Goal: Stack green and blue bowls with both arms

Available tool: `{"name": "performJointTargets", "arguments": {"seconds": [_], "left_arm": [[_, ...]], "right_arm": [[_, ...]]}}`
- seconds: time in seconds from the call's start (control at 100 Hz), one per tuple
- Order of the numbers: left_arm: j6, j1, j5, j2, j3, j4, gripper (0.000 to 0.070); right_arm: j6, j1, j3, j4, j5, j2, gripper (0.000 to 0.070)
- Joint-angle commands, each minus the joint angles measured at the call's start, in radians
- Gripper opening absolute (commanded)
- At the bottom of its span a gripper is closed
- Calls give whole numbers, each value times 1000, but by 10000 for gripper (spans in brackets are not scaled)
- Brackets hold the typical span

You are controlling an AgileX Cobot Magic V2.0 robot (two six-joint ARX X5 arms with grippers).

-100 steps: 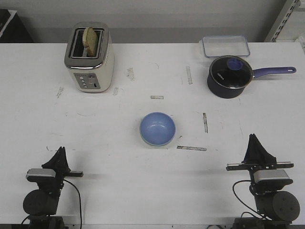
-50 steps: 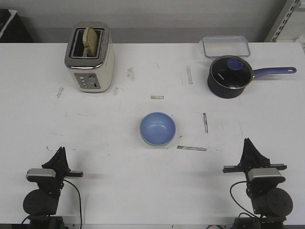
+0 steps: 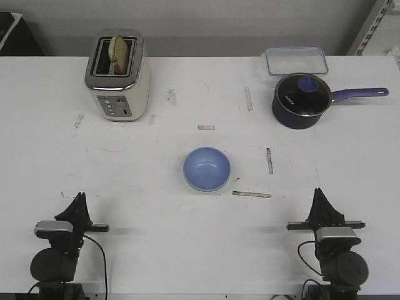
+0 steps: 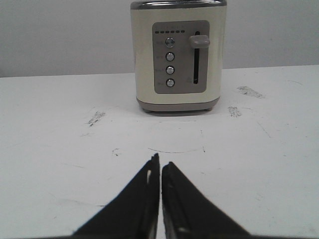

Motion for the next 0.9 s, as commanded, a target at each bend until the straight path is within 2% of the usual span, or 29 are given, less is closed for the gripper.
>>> {"name": "performJointTargets", "arguments": {"seconds": [0.0, 0.89], "left_arm": [[5, 0, 2, -2, -21, 16, 2], [5, 0, 2, -2, -21, 17, 2]], "right_arm": [[31, -1, -31, 13, 2, -32, 0], [35, 0, -50, 5, 0, -47, 0]]}}
